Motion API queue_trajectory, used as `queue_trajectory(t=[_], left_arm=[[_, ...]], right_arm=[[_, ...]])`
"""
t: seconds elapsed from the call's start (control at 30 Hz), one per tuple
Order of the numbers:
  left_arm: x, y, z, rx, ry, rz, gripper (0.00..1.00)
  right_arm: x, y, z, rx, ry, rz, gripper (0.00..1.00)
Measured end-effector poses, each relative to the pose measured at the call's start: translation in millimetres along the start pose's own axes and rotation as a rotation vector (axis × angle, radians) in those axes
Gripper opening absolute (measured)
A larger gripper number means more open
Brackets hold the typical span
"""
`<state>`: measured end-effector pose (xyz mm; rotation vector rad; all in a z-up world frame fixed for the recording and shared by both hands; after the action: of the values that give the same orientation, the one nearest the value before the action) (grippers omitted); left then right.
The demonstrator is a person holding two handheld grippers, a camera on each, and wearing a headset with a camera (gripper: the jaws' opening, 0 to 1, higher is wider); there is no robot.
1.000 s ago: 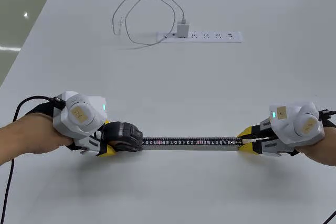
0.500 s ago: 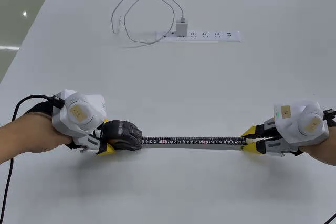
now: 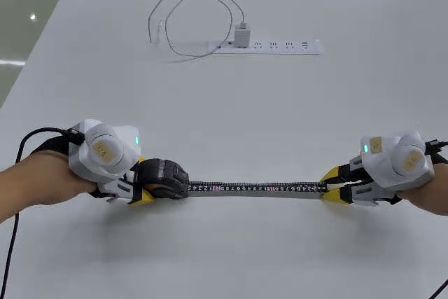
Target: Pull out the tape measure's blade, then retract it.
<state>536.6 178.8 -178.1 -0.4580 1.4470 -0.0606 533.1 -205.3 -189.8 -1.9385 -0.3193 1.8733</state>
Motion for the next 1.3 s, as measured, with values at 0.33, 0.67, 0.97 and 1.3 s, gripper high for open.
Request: queue_trajectory(t=[0.33, 0.67, 0.97, 1.3], left_arm=[[0.4, 0.5, 1.2, -0.006, -0.001, 0.006, 0.29], [0.3, 0.0, 0.6, -0.001, -0.004, 0.009, 0.29], [0.1, -0.4, 0.0, 0.007, -0.007, 0.012, 0.29], [-1.1, -1.6, -0.1, -0.005, -0.005, 0.014, 0.3]], right_arm=[[-0.1, 1.7, -2.3, -0.007, 0.0, 0.012, 0.09], [-1.0, -0.7, -1.7, -0.034, -0.005, 0.034, 0.1], [-1.1, -0.5, -1.1, -0.037, -0.003, 0.042, 0.1], [-2.0, 0.6, -1.4, -0.02, 0.003, 0.045, 0.11]])
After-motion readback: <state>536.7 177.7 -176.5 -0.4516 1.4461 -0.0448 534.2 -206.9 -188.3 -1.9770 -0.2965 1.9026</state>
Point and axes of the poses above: the centre of the closed fingertips' face, and the gripper's own axes: x roughly forward along the fingers, z roughly to its left, y roughly out of its underside, the point moved 9 cm from there along -x, roughly backward along the fingers, and after that the axes turned 9 degrees about z, right-handed, at the moved point
